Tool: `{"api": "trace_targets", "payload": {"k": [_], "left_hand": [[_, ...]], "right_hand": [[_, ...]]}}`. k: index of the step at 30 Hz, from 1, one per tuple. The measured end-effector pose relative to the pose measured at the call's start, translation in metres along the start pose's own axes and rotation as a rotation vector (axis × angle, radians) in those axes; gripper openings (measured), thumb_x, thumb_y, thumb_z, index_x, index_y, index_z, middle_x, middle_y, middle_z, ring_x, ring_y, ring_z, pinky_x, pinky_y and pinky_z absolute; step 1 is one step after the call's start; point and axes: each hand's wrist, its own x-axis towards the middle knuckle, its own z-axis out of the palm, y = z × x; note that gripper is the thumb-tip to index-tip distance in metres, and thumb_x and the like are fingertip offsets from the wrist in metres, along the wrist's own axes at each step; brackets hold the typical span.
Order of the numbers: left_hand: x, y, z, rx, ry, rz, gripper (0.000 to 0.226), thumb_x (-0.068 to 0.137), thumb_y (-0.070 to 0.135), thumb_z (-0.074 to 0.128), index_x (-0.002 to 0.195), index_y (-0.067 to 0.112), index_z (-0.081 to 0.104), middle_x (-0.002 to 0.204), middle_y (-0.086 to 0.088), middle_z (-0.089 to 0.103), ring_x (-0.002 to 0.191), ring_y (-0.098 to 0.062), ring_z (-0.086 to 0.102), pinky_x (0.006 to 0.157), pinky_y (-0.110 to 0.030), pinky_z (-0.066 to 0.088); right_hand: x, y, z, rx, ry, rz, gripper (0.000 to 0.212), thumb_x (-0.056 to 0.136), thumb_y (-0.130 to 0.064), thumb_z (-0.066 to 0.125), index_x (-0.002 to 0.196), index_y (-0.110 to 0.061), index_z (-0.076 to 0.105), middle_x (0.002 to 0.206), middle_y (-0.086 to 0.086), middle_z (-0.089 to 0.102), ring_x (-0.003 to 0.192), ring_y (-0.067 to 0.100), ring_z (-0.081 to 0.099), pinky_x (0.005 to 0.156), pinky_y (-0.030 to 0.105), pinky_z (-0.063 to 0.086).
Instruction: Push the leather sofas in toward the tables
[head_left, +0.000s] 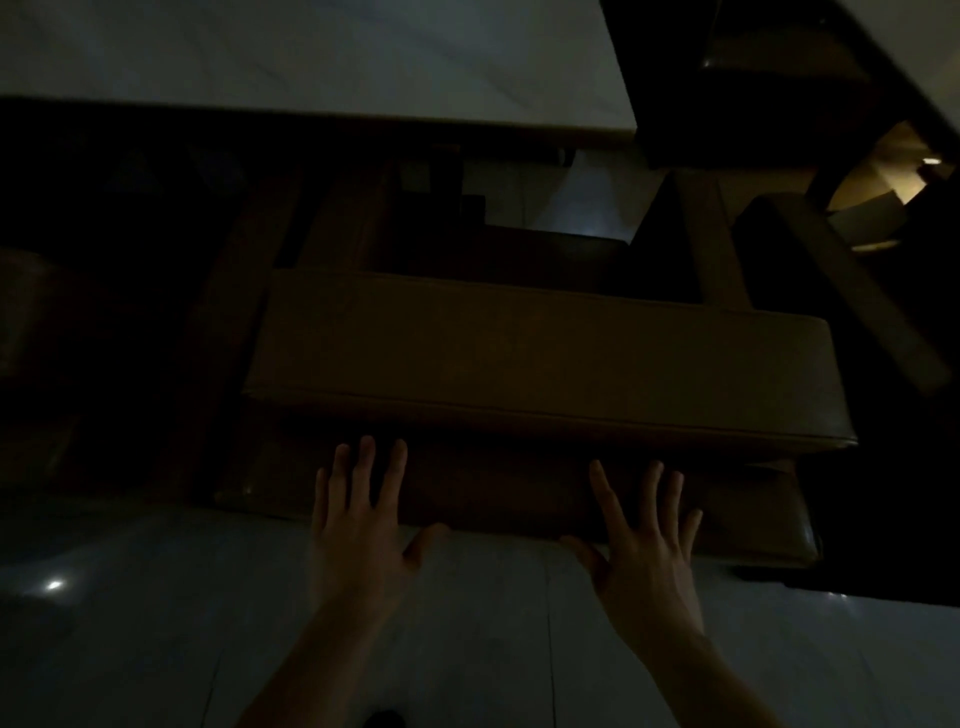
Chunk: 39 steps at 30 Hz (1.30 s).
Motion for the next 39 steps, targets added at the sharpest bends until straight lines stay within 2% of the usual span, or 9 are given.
{"api": "trace_targets", "payload": {"k": [8, 12, 15, 17, 20, 23, 27, 31, 39], "left_hand": [[0.016, 0.062, 0.008, -0.036, -0.007, -0.043, 0.093, 0.079, 0.079, 0.037, 0.155, 0.025, 0.024, 0.16, -0.012, 0.025, 0.148, -0.038, 0.014, 0.118, -0.056, 0.02], [0.026, 0.078, 0.009, -0.027, -0.013, -0.055, 0.096, 0.078, 0.083, 0.04, 0.154, 0.026, 0.025, 0.159, -0.012, 0.025, 0.147, -0.039, 0.014, 0.117, -0.057, 0.021], [0.028, 0.077, 0.01, -0.027, -0.036, -0.069, 0.1, 0.076, 0.083, 0.043, 0.156, 0.033, 0.011, 0.162, -0.009, 0.018, 0.148, -0.036, 0.006, 0.119, -0.055, 0.017], [0.028, 0.079, 0.011, -0.012, -0.035, -0.073, 0.101, 0.076, 0.084, 0.041, 0.156, 0.037, 0.001, 0.163, -0.008, 0.013, 0.149, -0.035, 0.002, 0.12, -0.053, 0.012], [0.024, 0.082, 0.01, 0.005, -0.016, -0.085, 0.099, 0.077, 0.084, 0.039, 0.156, 0.037, 0.001, 0.164, -0.008, 0.01, 0.149, -0.034, 0.001, 0.121, -0.052, 0.011], [0.022, 0.084, 0.008, -0.008, -0.01, -0.083, 0.097, 0.078, 0.083, 0.041, 0.156, 0.038, 0.005, 0.163, -0.007, 0.012, 0.149, -0.034, 0.002, 0.12, -0.051, 0.012], [0.013, 0.086, 0.011, 0.019, 0.0, -0.077, 0.095, 0.077, 0.085, 0.036, 0.156, 0.036, 0.01, 0.162, -0.009, 0.016, 0.149, -0.035, 0.006, 0.12, -0.052, 0.015], [-0.005, 0.086, 0.012, 0.033, -0.012, -0.068, 0.095, 0.076, 0.085, 0.031, 0.156, 0.035, 0.015, 0.161, -0.01, 0.022, 0.148, -0.036, 0.01, 0.119, -0.053, 0.017], [-0.011, 0.09, 0.011, -0.06, -0.069, -0.082, 0.093, 0.074, 0.08, 0.037, 0.153, 0.033, 0.029, 0.156, -0.011, 0.035, 0.145, -0.04, 0.022, 0.114, -0.059, 0.024]], "right_hand": [[0.038, 0.06, -0.033, -0.037, -0.024, -0.016, 0.082, 0.086, -0.081, 0.027, 0.153, -0.05, -0.009, 0.166, 0.017, -0.002, 0.151, 0.04, -0.009, 0.119, 0.065, 0.012], [0.05, 0.08, -0.046, -0.072, 0.017, -0.001, 0.093, 0.077, -0.093, 0.023, 0.153, -0.049, -0.008, 0.168, 0.009, 0.001, 0.153, 0.032, -0.006, 0.122, 0.056, 0.016], [0.051, 0.103, -0.05, -0.124, 0.027, 0.049, 0.102, 0.068, -0.1, 0.022, 0.147, -0.054, -0.023, 0.165, 0.017, -0.017, 0.149, 0.043, -0.019, 0.121, 0.061, -0.001], [0.052, 0.114, -0.051, -0.138, 0.006, 0.049, 0.103, 0.068, -0.098, 0.021, 0.145, -0.052, -0.027, 0.162, 0.021, -0.023, 0.146, 0.048, -0.022, 0.12, 0.064, -0.002], [0.05, 0.118, -0.048, -0.178, -0.012, 0.027, 0.099, 0.071, -0.094, 0.015, 0.146, -0.048, -0.03, 0.16, 0.024, -0.024, 0.145, 0.051, -0.022, 0.121, 0.062, -0.001], [0.044, 0.122, -0.044, -0.172, 0.03, 0.005, 0.095, 0.078, -0.091, 0.022, 0.15, -0.046, -0.022, 0.162, 0.026, -0.015, 0.147, 0.051, -0.016, 0.121, 0.063, 0.002], [0.032, 0.127, -0.04, -0.168, 0.054, 0.005, 0.09, 0.081, -0.091, 0.013, 0.153, -0.045, -0.015, 0.163, 0.028, -0.005, 0.148, 0.051, -0.009, 0.121, 0.062, 0.007], [0.01, 0.131, -0.037, -0.131, 0.079, -0.008, 0.09, 0.082, -0.087, 0.019, 0.157, -0.042, -0.003, 0.163, 0.029, 0.001, 0.148, 0.053, -0.004, 0.119, 0.065, 0.013], [0.005, 0.132, -0.036, -0.156, 0.002, 0.055, 0.092, 0.079, -0.09, 0.02, 0.157, -0.043, 0.006, 0.161, 0.032, 0.008, 0.147, 0.055, 0.001, 0.115, 0.068, 0.021]]}}
